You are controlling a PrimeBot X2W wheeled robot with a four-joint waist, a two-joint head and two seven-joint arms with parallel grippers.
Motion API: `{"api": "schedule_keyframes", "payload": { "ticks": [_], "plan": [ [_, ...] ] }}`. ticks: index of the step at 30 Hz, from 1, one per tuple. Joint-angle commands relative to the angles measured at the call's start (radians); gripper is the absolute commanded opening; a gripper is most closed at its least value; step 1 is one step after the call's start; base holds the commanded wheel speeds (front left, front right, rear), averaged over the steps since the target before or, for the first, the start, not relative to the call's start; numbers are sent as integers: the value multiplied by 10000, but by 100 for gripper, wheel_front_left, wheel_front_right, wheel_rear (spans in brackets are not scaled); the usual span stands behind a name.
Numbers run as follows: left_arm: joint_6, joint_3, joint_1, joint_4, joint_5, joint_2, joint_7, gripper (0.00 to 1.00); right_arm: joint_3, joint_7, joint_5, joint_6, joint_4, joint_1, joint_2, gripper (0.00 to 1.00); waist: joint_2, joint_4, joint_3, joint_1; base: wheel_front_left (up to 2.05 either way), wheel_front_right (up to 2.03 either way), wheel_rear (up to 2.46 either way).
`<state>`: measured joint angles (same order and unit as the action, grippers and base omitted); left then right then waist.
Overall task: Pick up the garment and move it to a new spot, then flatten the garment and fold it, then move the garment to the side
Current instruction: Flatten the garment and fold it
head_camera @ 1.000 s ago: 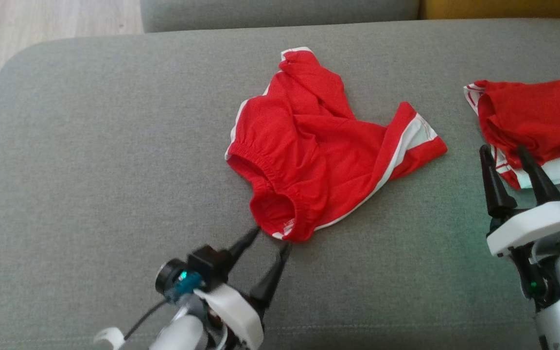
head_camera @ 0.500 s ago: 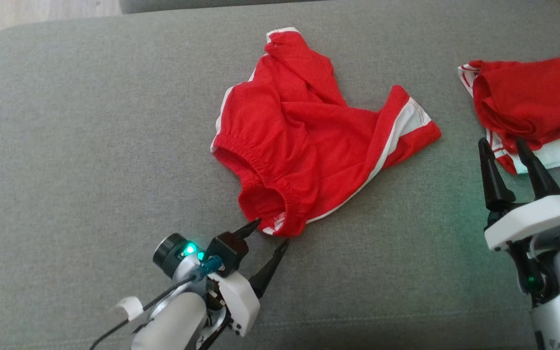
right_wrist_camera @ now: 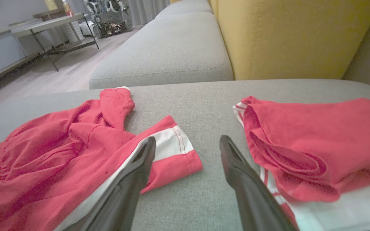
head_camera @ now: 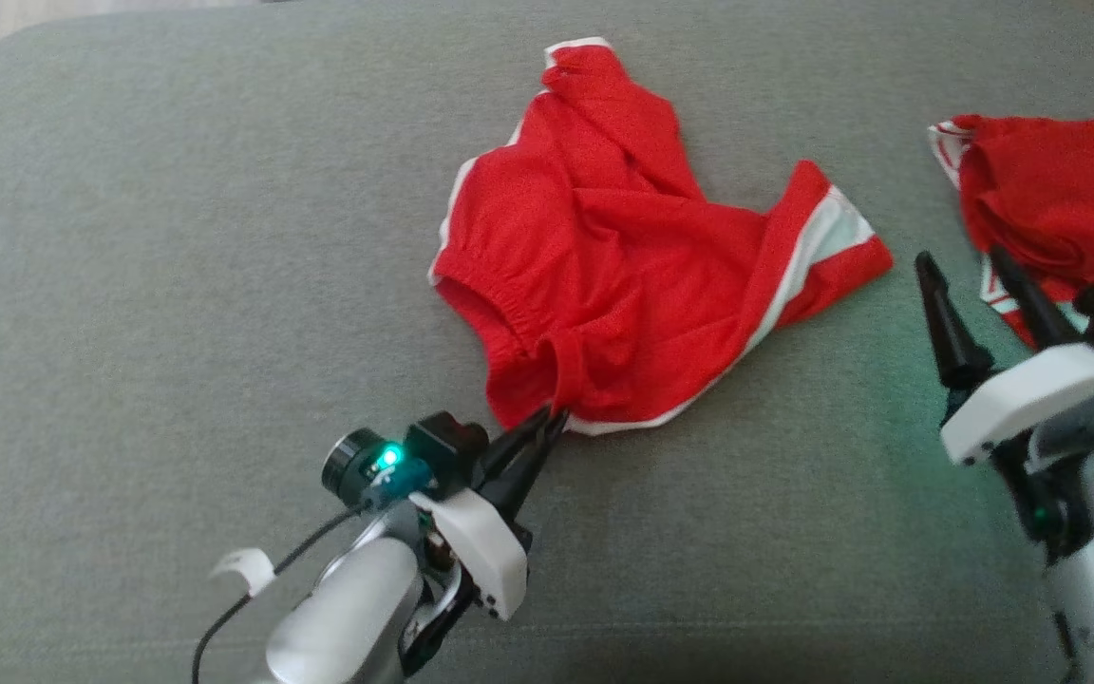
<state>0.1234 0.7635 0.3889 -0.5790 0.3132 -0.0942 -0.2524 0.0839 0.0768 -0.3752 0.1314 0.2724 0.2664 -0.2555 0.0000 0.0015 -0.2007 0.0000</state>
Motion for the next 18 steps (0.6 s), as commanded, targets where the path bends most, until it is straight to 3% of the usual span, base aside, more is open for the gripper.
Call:
{"api": "schedule_keyframes", "payload": {
  "ticks": [1, 8, 12, 18],
  "plan": [
    [34, -508, 282, 575, 275, -36, -90, 0, 304, 143, 109, -7, -133, 565, -498, 100, 0, 273, -39, 0, 0, 0, 0],
    [61, -794, 73, 1571, 791, -17, -92, 0, 1130, 965, -83, -7, 1204, 1756, -1549, 100, 0, 984, -220, 0, 0, 0, 0],
    [67, -629, 177, 1708, 841, 7, -92, 0, 1952, 1633, -751, -7, 2292, 2648, -2094, 100, 0, 1343, -410, 0, 0, 0, 0],
    [70, -567, 318, 1756, 879, 91, -92, 0, 2887, 2196, -1542, -7, 3292, 3464, -2511, 100, 0, 1559, -625, 0, 0, 0, 0]
  ]
}}
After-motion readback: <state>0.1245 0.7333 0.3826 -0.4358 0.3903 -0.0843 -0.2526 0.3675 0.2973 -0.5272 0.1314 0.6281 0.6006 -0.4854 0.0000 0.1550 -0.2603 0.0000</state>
